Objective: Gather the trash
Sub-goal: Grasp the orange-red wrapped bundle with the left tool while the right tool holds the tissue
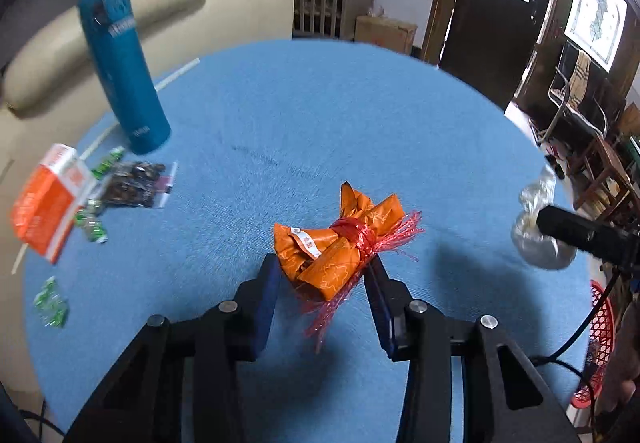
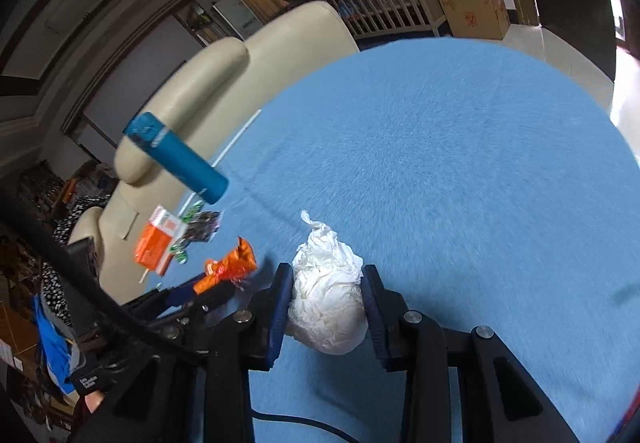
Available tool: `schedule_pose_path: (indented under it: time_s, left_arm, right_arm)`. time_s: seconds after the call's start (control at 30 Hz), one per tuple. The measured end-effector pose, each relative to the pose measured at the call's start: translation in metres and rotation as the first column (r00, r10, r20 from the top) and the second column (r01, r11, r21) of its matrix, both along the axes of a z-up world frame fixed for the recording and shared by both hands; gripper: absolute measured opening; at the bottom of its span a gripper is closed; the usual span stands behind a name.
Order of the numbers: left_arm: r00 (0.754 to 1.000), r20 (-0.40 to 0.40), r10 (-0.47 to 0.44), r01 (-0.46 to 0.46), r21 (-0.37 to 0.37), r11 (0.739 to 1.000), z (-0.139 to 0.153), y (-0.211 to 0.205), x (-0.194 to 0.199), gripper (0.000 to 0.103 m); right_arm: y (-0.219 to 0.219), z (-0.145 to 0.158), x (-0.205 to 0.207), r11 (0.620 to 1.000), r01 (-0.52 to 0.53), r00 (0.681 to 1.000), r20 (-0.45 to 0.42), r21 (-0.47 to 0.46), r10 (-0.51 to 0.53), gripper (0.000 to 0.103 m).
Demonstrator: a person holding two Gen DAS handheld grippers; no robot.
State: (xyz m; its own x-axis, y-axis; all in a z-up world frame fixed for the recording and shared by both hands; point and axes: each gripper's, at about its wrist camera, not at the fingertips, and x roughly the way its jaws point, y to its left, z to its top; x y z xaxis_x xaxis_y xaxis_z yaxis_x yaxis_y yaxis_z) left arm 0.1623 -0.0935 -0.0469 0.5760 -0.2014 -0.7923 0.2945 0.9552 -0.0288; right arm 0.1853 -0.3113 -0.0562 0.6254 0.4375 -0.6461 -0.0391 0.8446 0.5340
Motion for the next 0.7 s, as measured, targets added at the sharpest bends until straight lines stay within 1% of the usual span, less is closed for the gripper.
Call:
schedule_pose_path:
  time_s: [0.17, 0.33, 0.5, 0.7]
  left_arm:
    - [0.995, 0.097, 0.024, -0.026, 0.016, 1.000, 0.041, -0.005, -0.047, 0.045]
    - [0.984, 0.177, 0.034, -0.040, 0.032, 0.999, 0.068, -0.002, -0.089, 0.045]
    - [0.974, 0.222, 0.052, -0.060, 0.029, 0.998, 0.083, 0.005, -0.111, 0.045]
    - [0.962, 0.263, 0.074, -0.082, 0.021, 0.996, 0.104, 0.017, -0.138, 0.045]
  right_arm:
    - [-0.012, 0.027, -0.049, 1.000, 0.012, 0.998, 0.061, 0.020, -0.013, 0.038]
    - [-0.012, 0.053, -0.095, 1.000, 0.007, 0.992, 0.123, 0.012, -0.009, 0.038]
    - [-0.011, 0.078, -0.135, 1.000, 0.005, 0.984, 0.180, 0.003, -0.006, 0.038]
    - [-0.004, 0.097, -0.168, 1.000, -0.003, 0.974, 0.228, -0.012, 0.005, 0.038]
